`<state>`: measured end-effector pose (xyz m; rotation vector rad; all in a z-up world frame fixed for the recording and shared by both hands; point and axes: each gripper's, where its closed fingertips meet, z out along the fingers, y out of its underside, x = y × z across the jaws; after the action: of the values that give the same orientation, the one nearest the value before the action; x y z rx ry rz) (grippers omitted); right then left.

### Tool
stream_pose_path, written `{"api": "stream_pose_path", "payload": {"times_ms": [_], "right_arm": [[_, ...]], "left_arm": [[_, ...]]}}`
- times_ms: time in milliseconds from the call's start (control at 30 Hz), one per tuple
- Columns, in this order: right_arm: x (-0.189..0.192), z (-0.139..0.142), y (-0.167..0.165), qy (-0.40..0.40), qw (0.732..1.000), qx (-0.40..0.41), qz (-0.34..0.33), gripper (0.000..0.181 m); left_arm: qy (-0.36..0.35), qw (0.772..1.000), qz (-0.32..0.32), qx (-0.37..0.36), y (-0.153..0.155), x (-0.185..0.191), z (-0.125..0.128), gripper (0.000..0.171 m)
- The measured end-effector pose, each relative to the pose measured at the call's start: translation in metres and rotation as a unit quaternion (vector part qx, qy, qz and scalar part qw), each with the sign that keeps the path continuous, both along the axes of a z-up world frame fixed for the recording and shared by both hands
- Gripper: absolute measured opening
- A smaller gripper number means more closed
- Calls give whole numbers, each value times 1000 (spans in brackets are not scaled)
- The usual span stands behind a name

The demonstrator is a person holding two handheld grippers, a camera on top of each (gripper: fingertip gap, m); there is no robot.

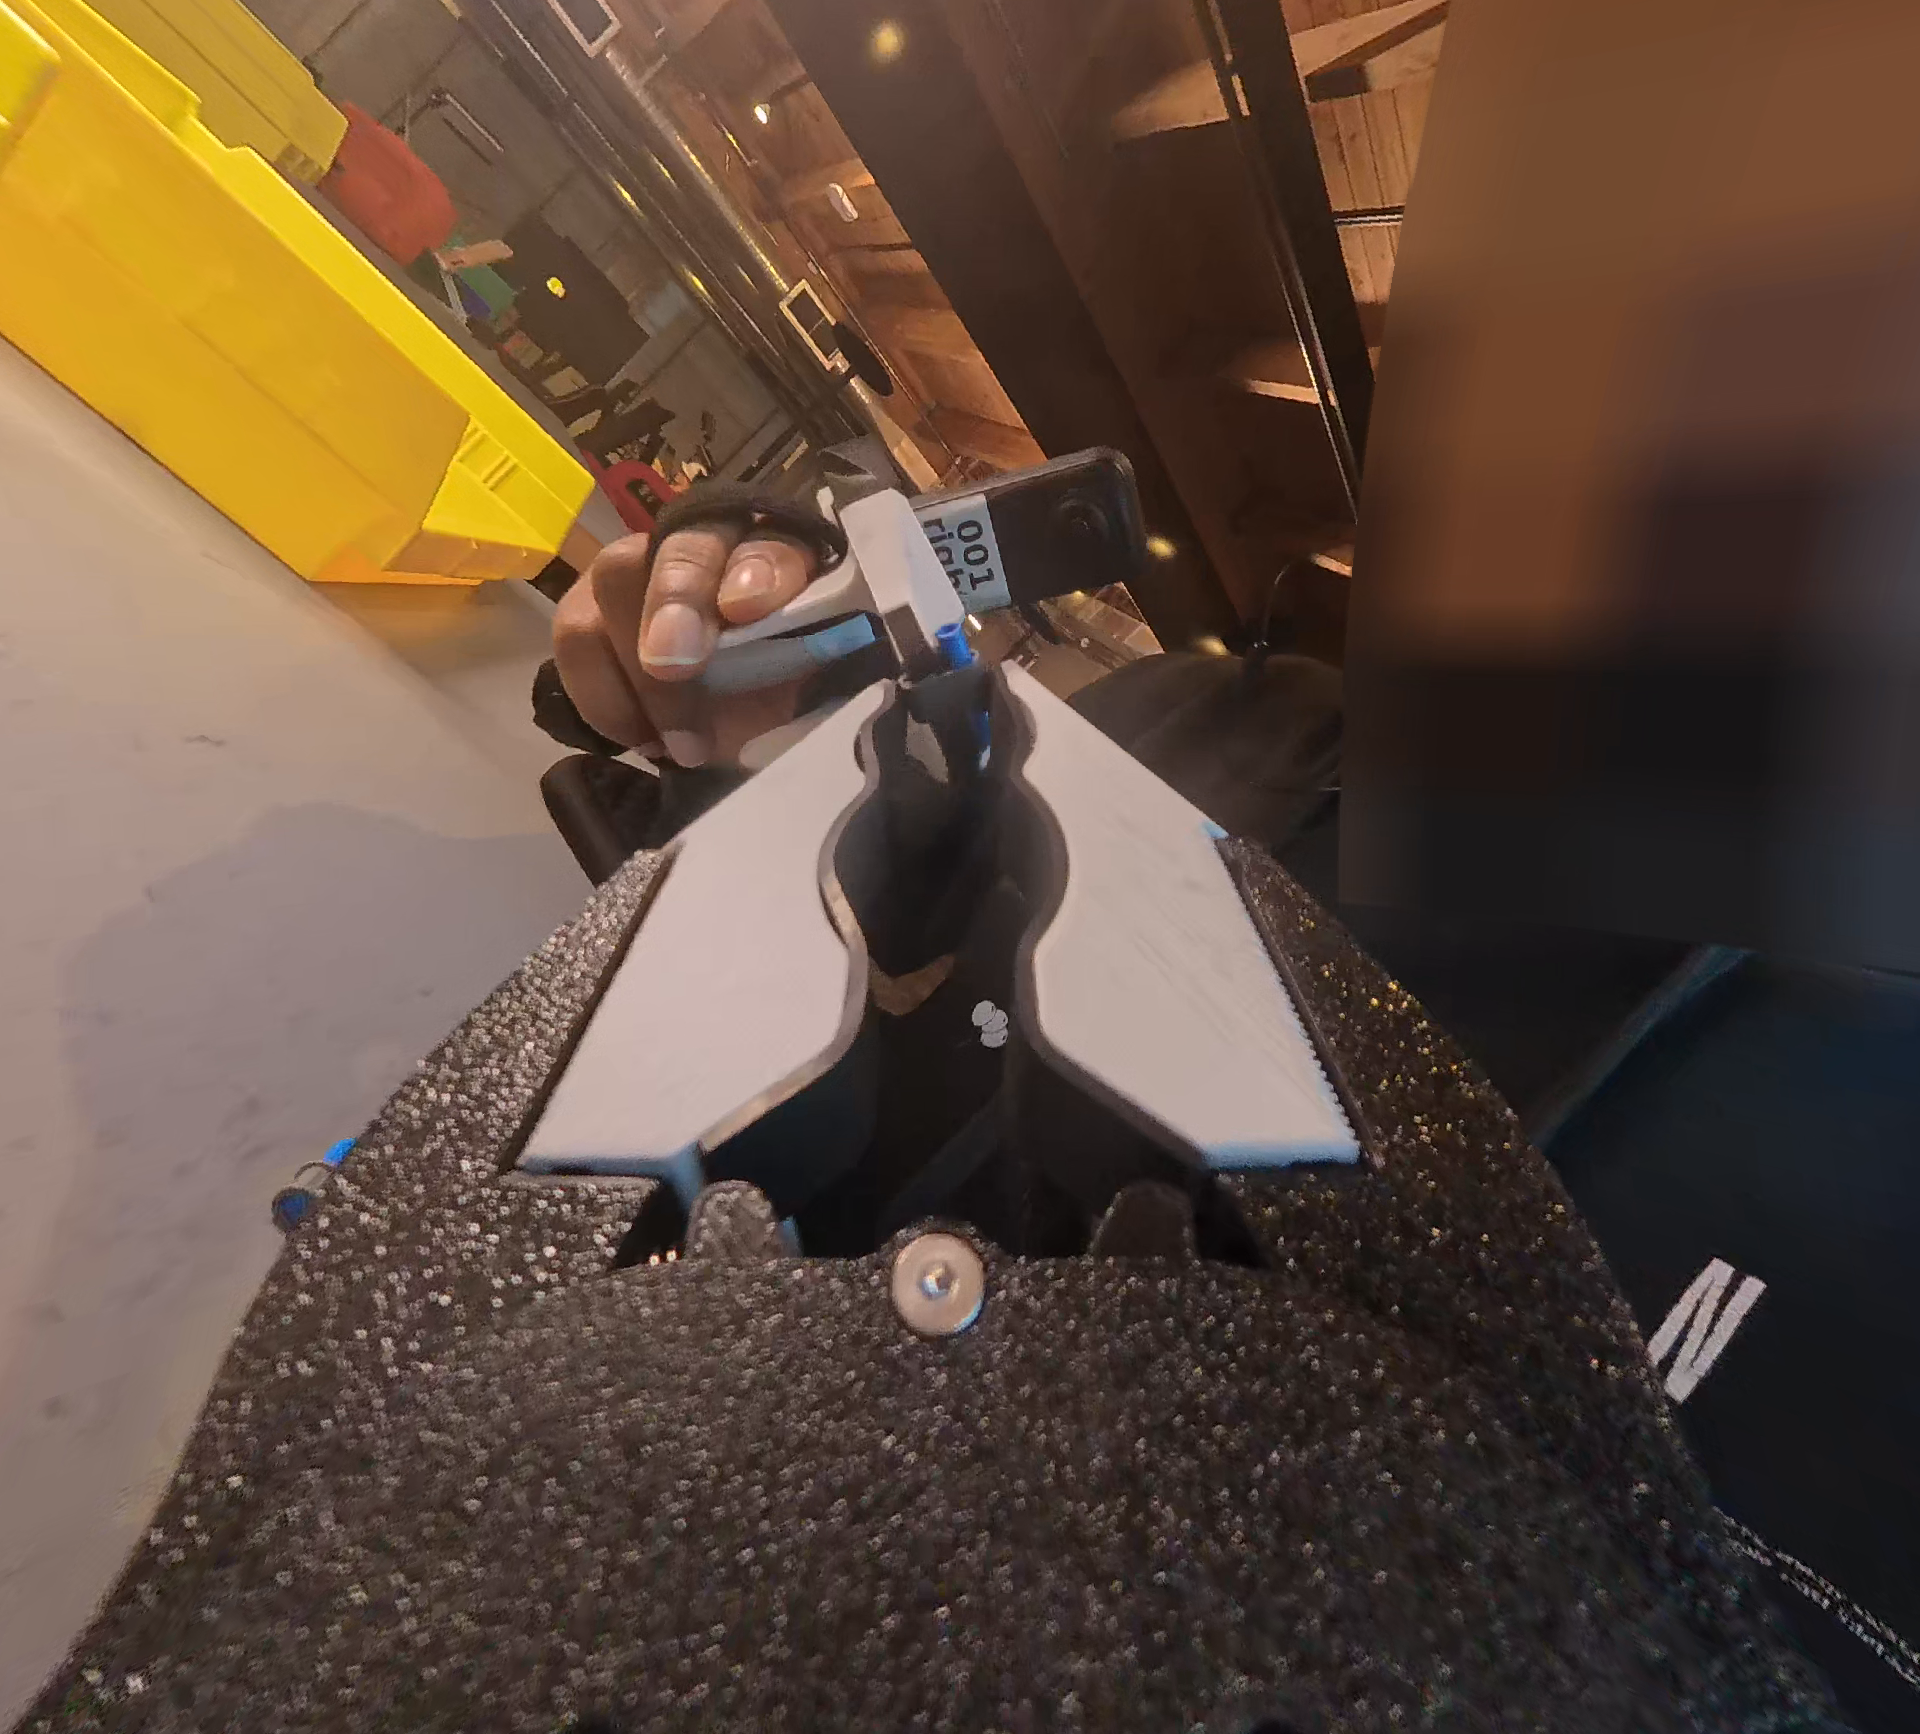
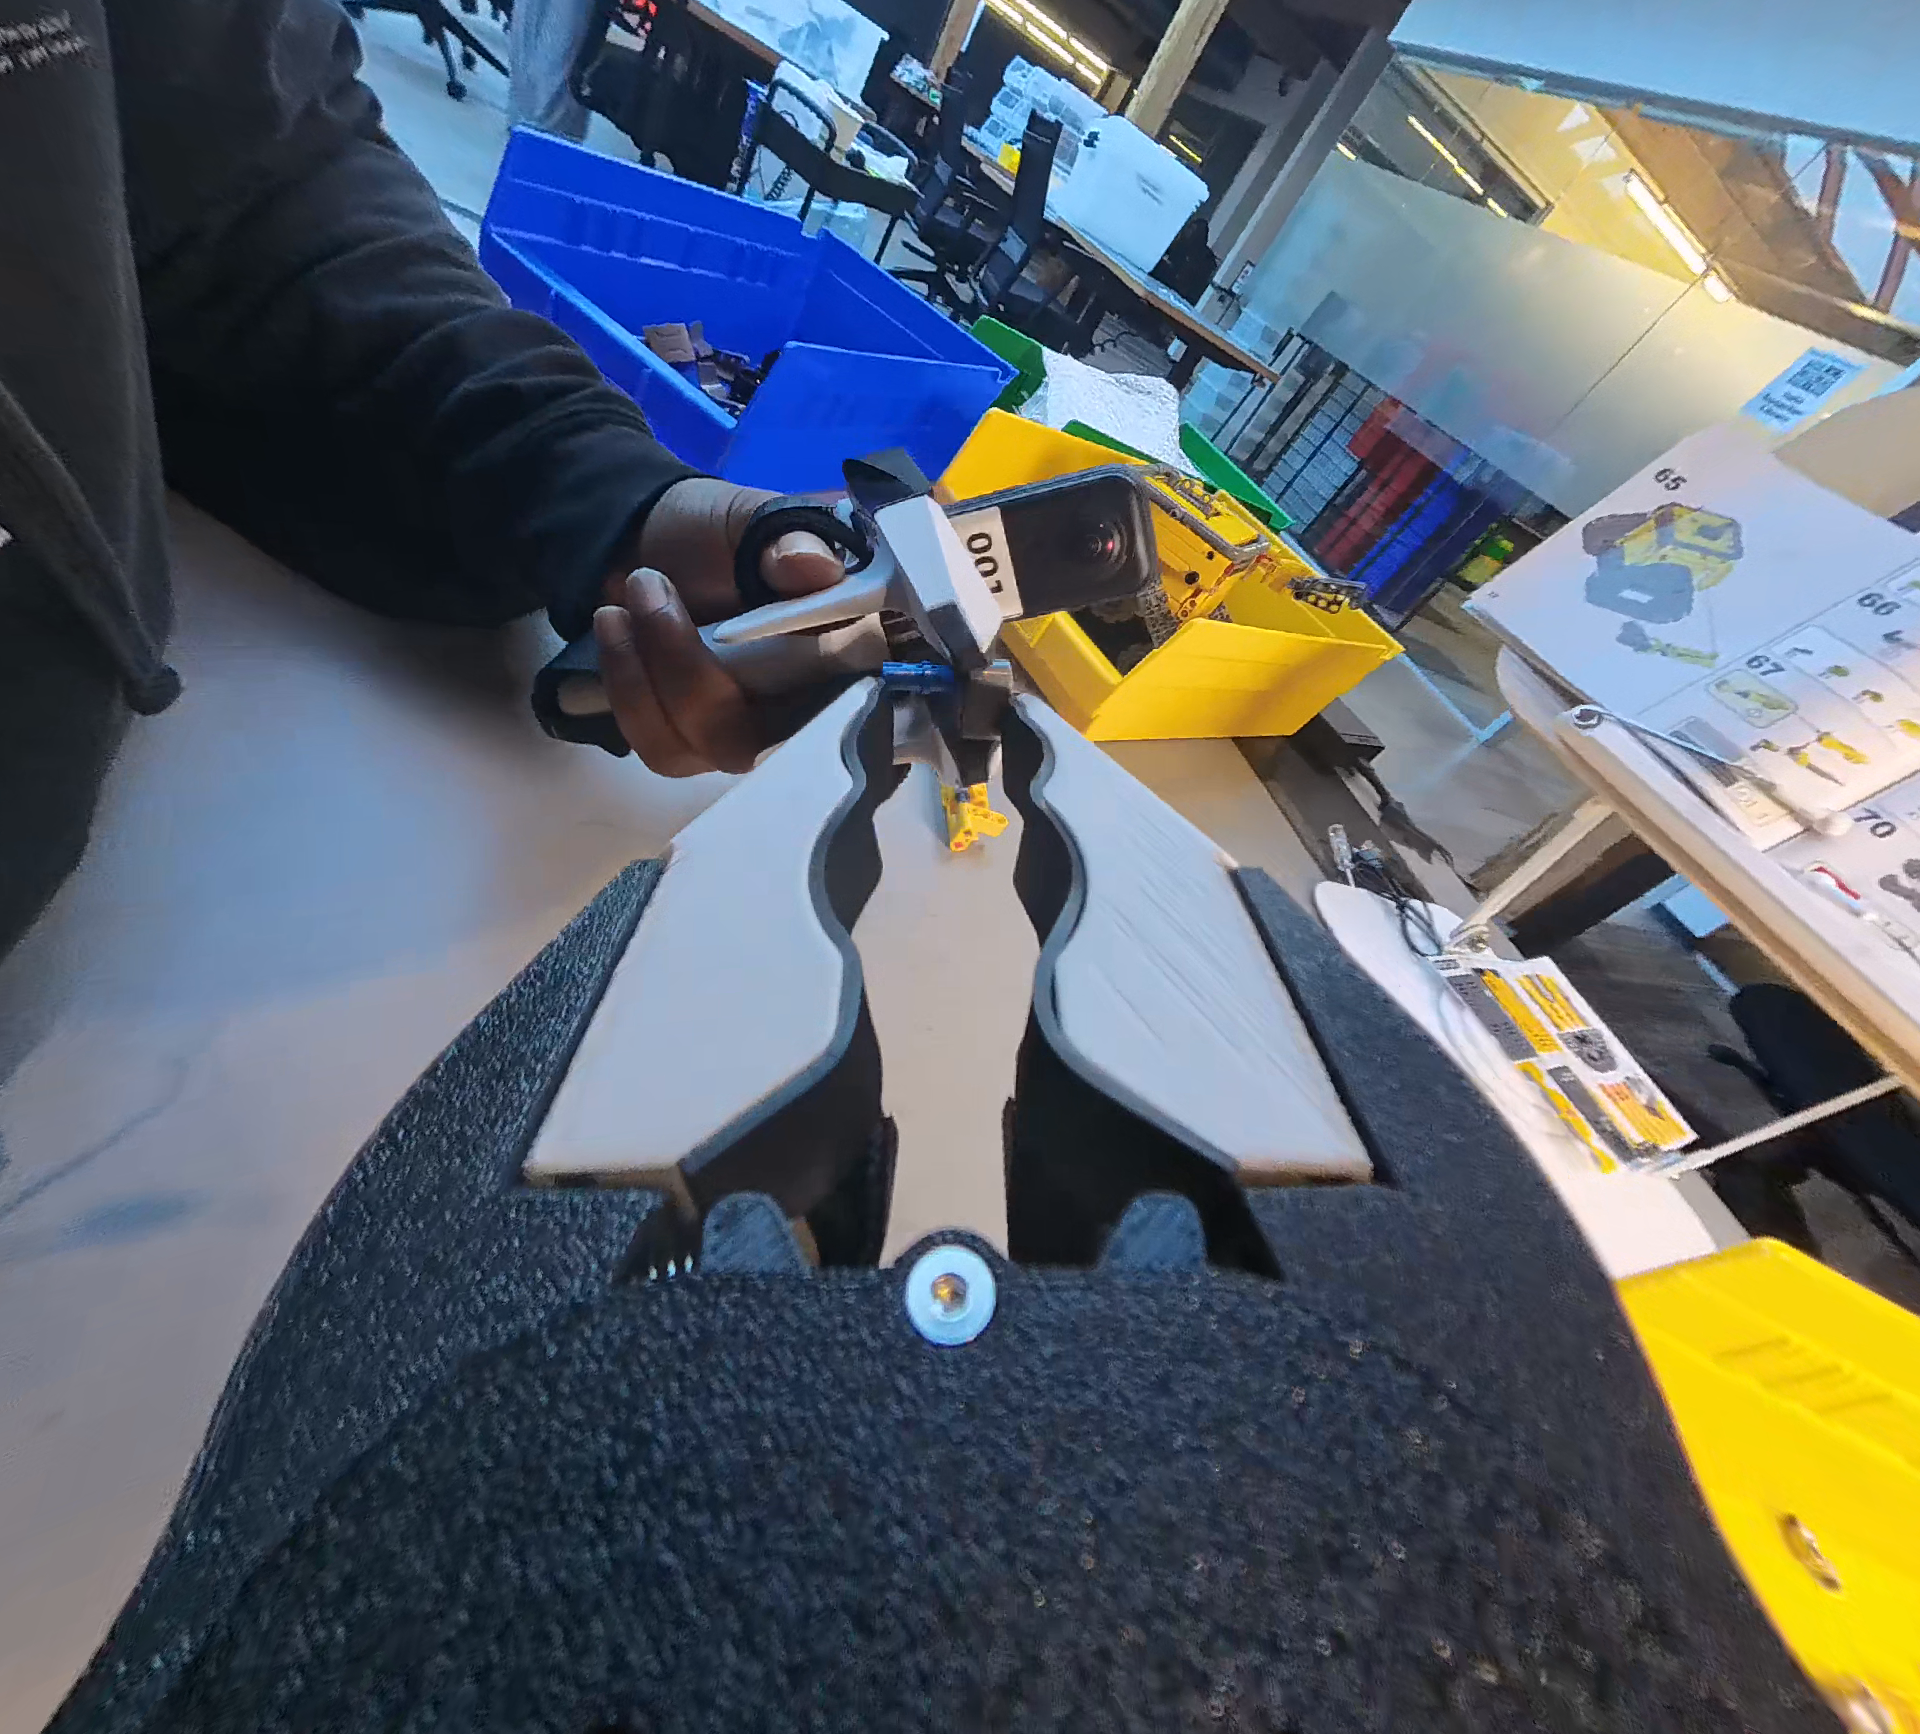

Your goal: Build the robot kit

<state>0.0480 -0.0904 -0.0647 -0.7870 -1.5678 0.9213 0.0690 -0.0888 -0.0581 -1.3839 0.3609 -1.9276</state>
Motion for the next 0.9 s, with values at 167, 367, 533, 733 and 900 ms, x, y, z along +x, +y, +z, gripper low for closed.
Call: {"api": "stream_pose_path", "payload": {"times_ms": [167,367,533,733,900], "right_arm": [[2,3,-1,-6,1000,23,2,15],[1,-5,2,-15,1000,-2,16,16],[-2,-17,7,-23,999,40,-1,17],[-1,-12,4,-20,999,29,1,16],[-2,-12,5,-24,1000,20,-1,13]], "left_arm": [[1,1000,-8,10,-4,2,5,16],[10,1000,-14,-24,2,-1,-5,16],[-3,998,-13,-60,9,-4,-13,15],[-26,998,-24,-61,6,-3,-8,15],[-44,996,-30,-75,6,-3,-10,16]]}}
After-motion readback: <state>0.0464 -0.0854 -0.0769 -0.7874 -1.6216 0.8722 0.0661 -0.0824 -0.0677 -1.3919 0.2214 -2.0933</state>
